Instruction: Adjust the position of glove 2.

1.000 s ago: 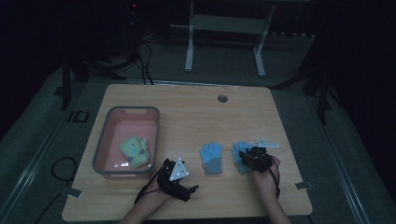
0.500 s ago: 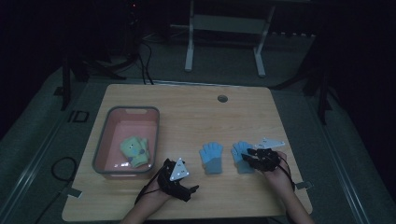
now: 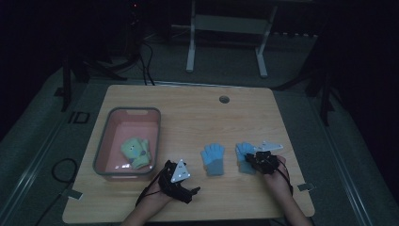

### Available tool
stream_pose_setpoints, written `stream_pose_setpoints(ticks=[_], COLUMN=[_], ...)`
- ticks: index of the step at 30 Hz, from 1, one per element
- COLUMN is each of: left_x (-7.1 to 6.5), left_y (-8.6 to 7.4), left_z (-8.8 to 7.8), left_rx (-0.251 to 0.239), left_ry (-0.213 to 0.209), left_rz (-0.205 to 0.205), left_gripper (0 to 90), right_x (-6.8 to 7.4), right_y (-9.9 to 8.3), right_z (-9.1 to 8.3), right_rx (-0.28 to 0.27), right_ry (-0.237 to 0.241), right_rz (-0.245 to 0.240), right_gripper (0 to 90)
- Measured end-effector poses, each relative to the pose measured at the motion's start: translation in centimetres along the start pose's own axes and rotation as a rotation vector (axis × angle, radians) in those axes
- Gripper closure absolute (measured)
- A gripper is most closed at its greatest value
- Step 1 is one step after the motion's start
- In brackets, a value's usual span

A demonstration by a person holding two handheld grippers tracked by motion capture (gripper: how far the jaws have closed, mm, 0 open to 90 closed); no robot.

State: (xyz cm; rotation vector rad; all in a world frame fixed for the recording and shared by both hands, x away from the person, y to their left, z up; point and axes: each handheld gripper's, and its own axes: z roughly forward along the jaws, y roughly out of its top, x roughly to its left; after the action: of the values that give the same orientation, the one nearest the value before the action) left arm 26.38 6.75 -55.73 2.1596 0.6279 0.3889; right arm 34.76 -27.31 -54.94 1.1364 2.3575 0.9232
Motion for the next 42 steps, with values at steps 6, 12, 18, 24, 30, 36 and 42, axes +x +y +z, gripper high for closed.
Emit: stream_pose_setpoints(ticks=[6, 12, 18, 24, 30, 36, 42], left_x=[0.0, 0.1, 0.1, 0.1, 0.1, 0.0, 0.1], left_y=[0.0, 0.0, 0.0, 0.0, 0.1, 0.1, 0.1], left_z=[0.0, 0.0, -0.1, -0.1, -0.3, -0.2, -0.3], left_rx=[-0.001, 0.0, -0.001, -0.005, -0.01, -0.008, -0.02], left_ry=[0.001, 0.003, 0.003, 0.004, 0.005, 0.01, -0.002], left_rz=[0.0, -0.001, 0.0, 0.0, 0.001, 0.014, 0.002], left_gripper=[2.6, 2.6, 2.6, 2.6, 2.6, 2.6, 2.6], right_x=[0.6, 0.9, 2.1, 4.3, 6.8, 8.7, 9.7], right_y=[0.4, 2.6, 5.7, 8.2, 9.2, 9.2, 8.5], right_z=[-0.4, -3.0, -5.2, -5.3, -4.2, -2.8, -1.3], right_rx=[0.003, -0.062, -0.141, -0.167, -0.163, -0.129, -0.081], right_ry=[-0.032, -0.025, -0.011, 0.02, 0.078, 0.122, 0.134], right_rz=[0.009, 0.031, 0.01, -0.019, -0.034, -0.041, -0.053], right_gripper=[85.4, 85.5, 85.5, 85.5, 85.4, 85.3, 85.2])
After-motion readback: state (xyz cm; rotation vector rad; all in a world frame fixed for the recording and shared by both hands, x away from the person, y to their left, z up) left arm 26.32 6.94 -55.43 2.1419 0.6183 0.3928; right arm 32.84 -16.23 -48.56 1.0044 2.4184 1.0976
